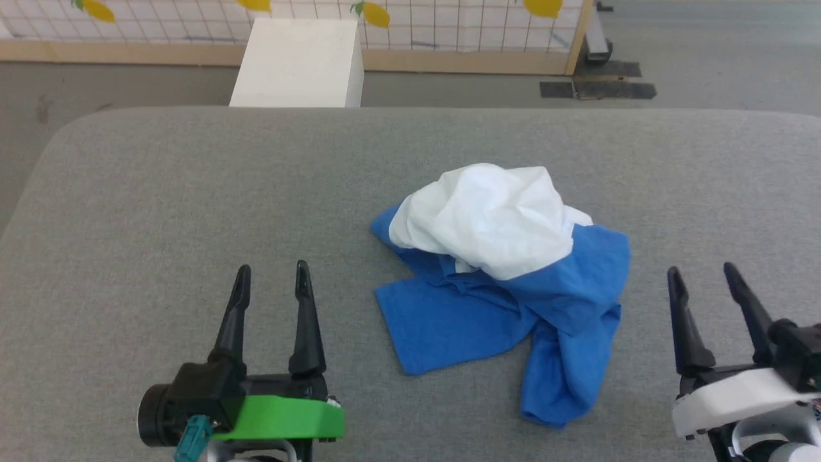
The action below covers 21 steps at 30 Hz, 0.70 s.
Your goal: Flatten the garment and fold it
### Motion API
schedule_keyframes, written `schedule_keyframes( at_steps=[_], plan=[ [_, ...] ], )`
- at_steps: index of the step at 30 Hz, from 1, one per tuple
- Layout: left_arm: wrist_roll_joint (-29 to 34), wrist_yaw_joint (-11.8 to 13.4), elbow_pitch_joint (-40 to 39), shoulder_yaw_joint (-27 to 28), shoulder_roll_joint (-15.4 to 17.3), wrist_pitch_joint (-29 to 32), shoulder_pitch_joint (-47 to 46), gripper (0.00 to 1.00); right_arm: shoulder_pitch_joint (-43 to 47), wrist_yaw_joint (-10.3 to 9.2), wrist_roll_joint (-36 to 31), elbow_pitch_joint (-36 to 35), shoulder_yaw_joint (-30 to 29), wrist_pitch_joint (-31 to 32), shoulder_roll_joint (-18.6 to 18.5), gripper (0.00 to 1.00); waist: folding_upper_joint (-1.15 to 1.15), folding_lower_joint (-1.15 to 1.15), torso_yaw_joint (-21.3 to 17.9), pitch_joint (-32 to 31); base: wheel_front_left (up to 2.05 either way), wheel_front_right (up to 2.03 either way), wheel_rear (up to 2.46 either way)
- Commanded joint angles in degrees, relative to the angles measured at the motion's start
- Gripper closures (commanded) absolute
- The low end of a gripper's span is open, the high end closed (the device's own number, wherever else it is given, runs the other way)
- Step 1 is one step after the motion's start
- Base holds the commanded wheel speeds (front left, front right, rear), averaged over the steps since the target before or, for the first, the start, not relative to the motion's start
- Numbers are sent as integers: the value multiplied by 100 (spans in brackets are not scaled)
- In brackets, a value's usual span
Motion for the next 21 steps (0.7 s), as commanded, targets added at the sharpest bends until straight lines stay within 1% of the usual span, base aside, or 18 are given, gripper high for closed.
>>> schedule_keyframes(
  at_steps=[1, 3, 6, 13, 14, 15, 16, 17, 18, 21],
  plan=[
    [157, -196, 77, 89, -256, -26, -109, 0, -31, -9, 37, 207, 87, 715, -161, 0, 0, 0, 272, 323, 0, 0, 0],
    [245, -333, 132, 125, -425, -26, -154, 0, 21, -9, 123, 366, 114, 1226, -257, 0, 0, 0, 411, 446, 0, 0, 0],
    [342, -481, 201, 192, -596, -26, -189, 0, 61, -9, 217, 524, 184, 1811, -351, 0, 0, 0, 582, 584, 0, 0, 0],
    [529, -754, 314, 335, -831, -27, -269, 0, -137, -9, 313, 935, 461, 2557, -666, 0, 0, 0, 896, 854, 0, 0, 0],
    [570, -817, 360, 356, -888, -27, -309, 0, -273, -9, 344, 1148, 643, 2775, -813, 0, 0, 0, 959, 908, 0, 0, 0],
    [579, -832, 377, 361, -904, -27, -317, 0, -328, -9, 373, 1218, 714, 2814, -861, 0, 0, 0, 970, 918, 0, 0, 0],
    [583, -842, 391, 363, -914, -27, -322, 0, -367, -9, 402, 1273, 751, 2847, -886, 9, 0, 0, 975, 923, 0, 0, 0],
    [586, -852, 406, 367, -924, -27, -325, 0, -413, -9, 434, 1320, 784, 2865, -908, 65, 0, 0, 976, 921, 0, 0, 0],
    [586, -859, 418, 372, -931, -27, -324, 0, -452, -9, 458, 1333, 819, 2853, -925, 100, 0, 0, 969, 915, 0, 0, 0],
    [584, -879, 475, 416, -945, -27, -301, 0, -517, -9, 557, 1333, 855, 2848, -956, 100, 0, 0, 893, 839, 0, 0, 0]
  ],
)
